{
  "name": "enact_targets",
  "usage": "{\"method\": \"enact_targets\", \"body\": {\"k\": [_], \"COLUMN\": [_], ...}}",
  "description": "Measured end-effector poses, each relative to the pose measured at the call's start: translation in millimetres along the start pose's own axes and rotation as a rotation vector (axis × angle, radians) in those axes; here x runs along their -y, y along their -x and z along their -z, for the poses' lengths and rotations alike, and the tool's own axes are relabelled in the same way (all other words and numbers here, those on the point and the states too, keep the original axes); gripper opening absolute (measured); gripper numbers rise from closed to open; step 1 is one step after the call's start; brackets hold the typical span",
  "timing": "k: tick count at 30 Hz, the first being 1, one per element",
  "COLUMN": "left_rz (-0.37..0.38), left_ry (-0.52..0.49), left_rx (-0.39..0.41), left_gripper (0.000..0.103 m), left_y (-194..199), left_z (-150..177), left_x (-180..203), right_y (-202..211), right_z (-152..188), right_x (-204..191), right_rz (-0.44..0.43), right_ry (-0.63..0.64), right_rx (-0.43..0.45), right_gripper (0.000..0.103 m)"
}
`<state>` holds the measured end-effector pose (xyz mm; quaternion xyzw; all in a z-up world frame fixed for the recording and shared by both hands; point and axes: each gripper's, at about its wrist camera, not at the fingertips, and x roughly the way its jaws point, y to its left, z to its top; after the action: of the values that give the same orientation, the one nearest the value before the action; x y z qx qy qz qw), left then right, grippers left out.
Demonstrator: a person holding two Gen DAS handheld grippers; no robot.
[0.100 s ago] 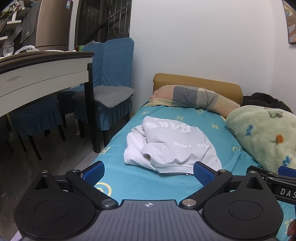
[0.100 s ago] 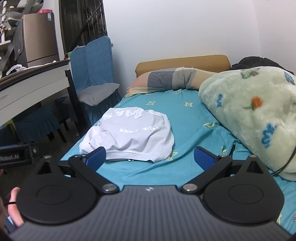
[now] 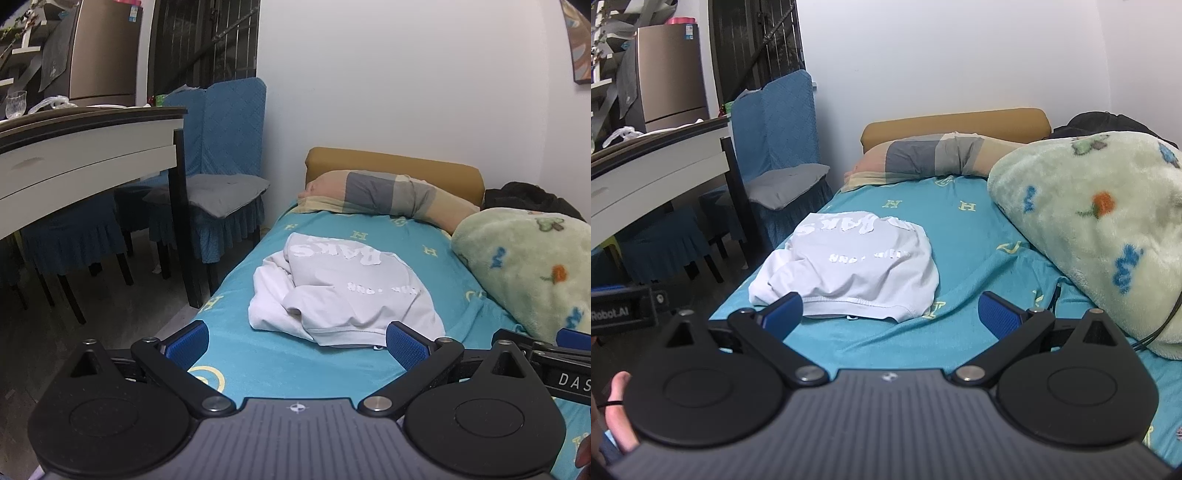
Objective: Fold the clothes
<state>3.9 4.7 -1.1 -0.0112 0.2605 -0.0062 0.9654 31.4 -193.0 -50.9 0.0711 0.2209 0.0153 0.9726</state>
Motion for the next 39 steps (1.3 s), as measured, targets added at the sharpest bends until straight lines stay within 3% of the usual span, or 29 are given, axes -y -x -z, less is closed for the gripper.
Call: {"method": "enact_targets", "body": {"k": [5, 39], "left_rz": [-0.014, 0.011], "left_ry": [-0.041, -0.067], "left_rx": [0.041, 0.045], "left_gripper": [0.103, 0.103], "left_y": [4.7, 1.1], "left_z": [5.5, 4.5], "left_x": [6.1, 13.1], "right_y": [-0.1, 6.2], "right_z": [0.7, -1.1], "right_x": [0.1, -1.0], "right_rz": [0.006, 0.012], "right_ry": [0.006, 0.006], "right_rx": [0.001, 0.033], "right_gripper": [0.103, 0.103]}}
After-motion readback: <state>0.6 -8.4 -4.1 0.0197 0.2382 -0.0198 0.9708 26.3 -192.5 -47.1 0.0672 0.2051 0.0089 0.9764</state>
